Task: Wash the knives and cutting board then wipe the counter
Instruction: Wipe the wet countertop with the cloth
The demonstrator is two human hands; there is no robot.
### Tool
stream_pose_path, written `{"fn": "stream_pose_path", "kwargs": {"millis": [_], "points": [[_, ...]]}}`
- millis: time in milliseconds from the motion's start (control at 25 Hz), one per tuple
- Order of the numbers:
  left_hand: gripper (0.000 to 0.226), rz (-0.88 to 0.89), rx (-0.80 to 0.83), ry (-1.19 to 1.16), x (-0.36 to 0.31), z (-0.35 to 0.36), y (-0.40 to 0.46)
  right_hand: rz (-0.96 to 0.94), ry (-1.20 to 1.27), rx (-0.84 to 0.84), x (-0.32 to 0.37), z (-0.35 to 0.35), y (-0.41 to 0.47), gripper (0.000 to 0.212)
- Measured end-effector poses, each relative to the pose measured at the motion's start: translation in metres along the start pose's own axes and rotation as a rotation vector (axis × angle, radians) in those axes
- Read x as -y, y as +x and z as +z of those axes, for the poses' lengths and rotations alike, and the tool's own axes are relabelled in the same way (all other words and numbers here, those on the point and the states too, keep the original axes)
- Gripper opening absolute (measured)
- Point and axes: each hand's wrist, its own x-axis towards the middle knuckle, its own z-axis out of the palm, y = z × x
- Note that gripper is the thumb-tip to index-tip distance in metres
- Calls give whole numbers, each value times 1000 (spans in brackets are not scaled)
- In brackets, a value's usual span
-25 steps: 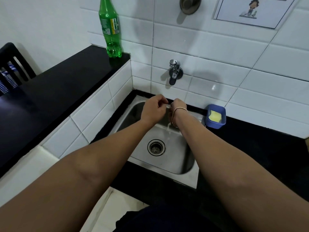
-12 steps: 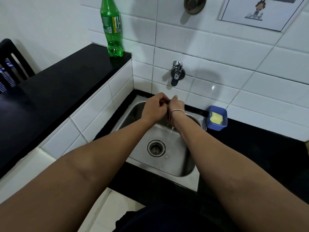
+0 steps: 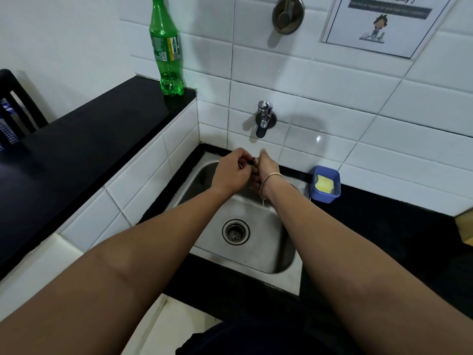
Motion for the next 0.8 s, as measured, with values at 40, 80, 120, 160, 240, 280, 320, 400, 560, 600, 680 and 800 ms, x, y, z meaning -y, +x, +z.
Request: {"fn": "stream_pose_path", "kwargs": {"millis": [40, 80, 120, 160, 240, 280, 320, 400, 560, 600, 680, 800], "points": [[16, -39, 4, -12, 2, 0, -1, 41, 76, 68, -2, -3, -4, 53], [16, -80, 7, -22, 5, -1, -3, 80, 152, 123, -5, -7, -8, 57], [16, -129, 13, -37, 8, -1, -5, 115, 212, 159, -6, -10, -10, 59], [17, -187, 20, -68, 11, -1, -7, 143, 250, 179, -8, -14, -12, 57], [16, -309, 36, -177, 16, -4, -10, 179, 246, 215, -10, -18, -16, 45], [12, -362, 42, -246, 18, -6, -11, 198, 212, 245, -11, -18, -18, 40], [6, -411, 41, -324, 17, -8, -11, 221, 170, 280, -12, -17, -22, 36], [11, -502, -7, -456, 13, -12, -8, 268, 82, 342, -16, -15, -29, 32], [34, -628, -10, -518, 13, -19, -1, 266, -168, 300, -20, -7, -38, 46], [40, -675, 36, -541, 13, -20, -1, 221, -249, 240, -21, -6, -37, 52], [47, -753, 122, -573, 12, -18, -6, 147, -346, 135, -25, -6, -32, 64], [26, -777, 153, -513, 15, -2, -13, 187, -340, 103, -30, -13, -28, 70]]}}
